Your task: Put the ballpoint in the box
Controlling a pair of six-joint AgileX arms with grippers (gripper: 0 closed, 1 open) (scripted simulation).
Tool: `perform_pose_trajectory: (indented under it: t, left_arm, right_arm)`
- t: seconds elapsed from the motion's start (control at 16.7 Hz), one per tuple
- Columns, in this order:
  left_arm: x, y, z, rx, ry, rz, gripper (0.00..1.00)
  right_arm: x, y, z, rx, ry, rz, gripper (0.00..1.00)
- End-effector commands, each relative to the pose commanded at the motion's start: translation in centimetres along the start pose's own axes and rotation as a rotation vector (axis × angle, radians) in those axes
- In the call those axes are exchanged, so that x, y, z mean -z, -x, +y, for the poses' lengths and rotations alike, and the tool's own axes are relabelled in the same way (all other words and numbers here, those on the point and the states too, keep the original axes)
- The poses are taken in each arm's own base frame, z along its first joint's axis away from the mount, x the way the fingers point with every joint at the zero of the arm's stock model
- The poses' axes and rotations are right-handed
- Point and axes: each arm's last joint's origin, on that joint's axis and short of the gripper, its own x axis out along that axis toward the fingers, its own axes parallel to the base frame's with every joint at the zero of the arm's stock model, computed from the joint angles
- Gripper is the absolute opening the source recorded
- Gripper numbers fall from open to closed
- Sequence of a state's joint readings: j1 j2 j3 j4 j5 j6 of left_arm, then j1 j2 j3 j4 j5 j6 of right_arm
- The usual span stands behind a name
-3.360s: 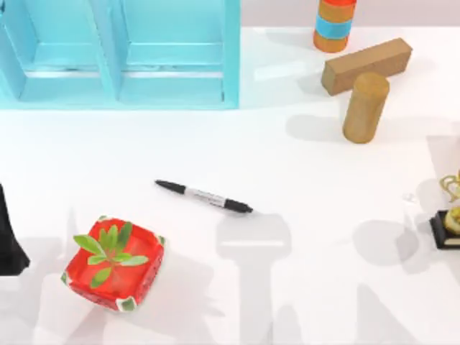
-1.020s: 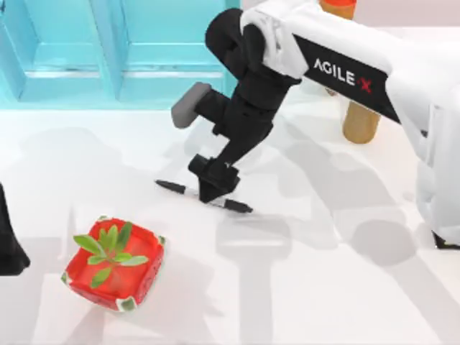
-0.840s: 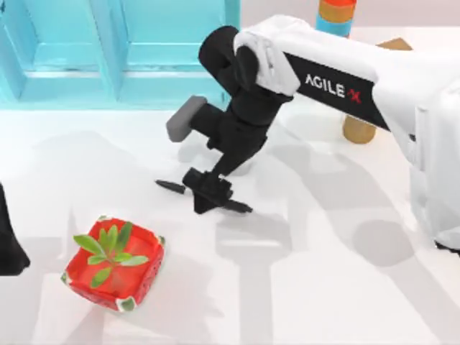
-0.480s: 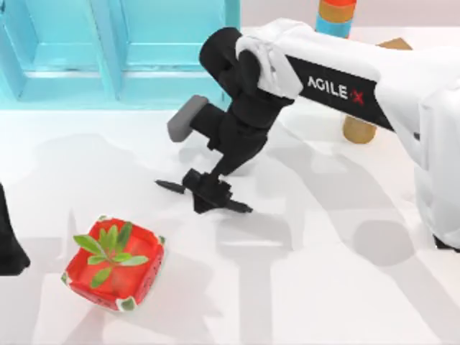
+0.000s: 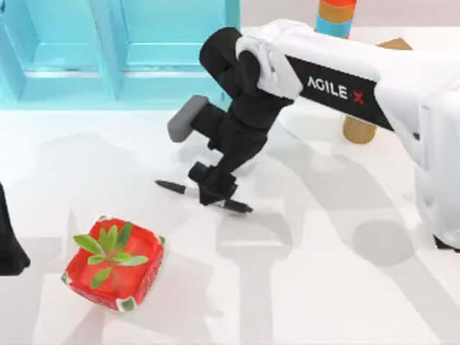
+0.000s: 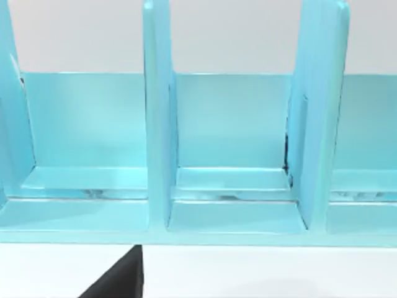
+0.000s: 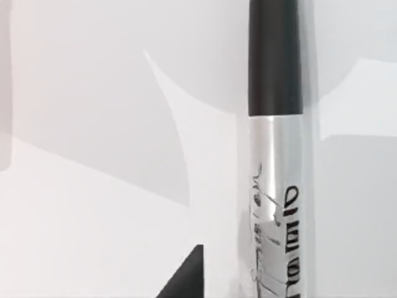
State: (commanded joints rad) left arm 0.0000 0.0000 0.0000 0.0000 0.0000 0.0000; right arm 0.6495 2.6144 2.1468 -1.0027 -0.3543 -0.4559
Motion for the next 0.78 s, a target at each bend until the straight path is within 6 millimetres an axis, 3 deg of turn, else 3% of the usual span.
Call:
perform_pose_trajectory:
  t: [0.36, 0.78]
  left_arm:
    - [0.0, 0.0, 0.0, 0.0, 0.0, 0.0, 1.0]
    - [0.0, 0.0, 0.0, 0.0, 0.0, 0.0, 1.0]
  right_arm:
    - [0.0, 0.0, 0.0, 0.0, 0.0, 0.0, 0.02]
    - [0.0, 0.0, 0.0, 0.0, 0.0, 0.0, 0.0]
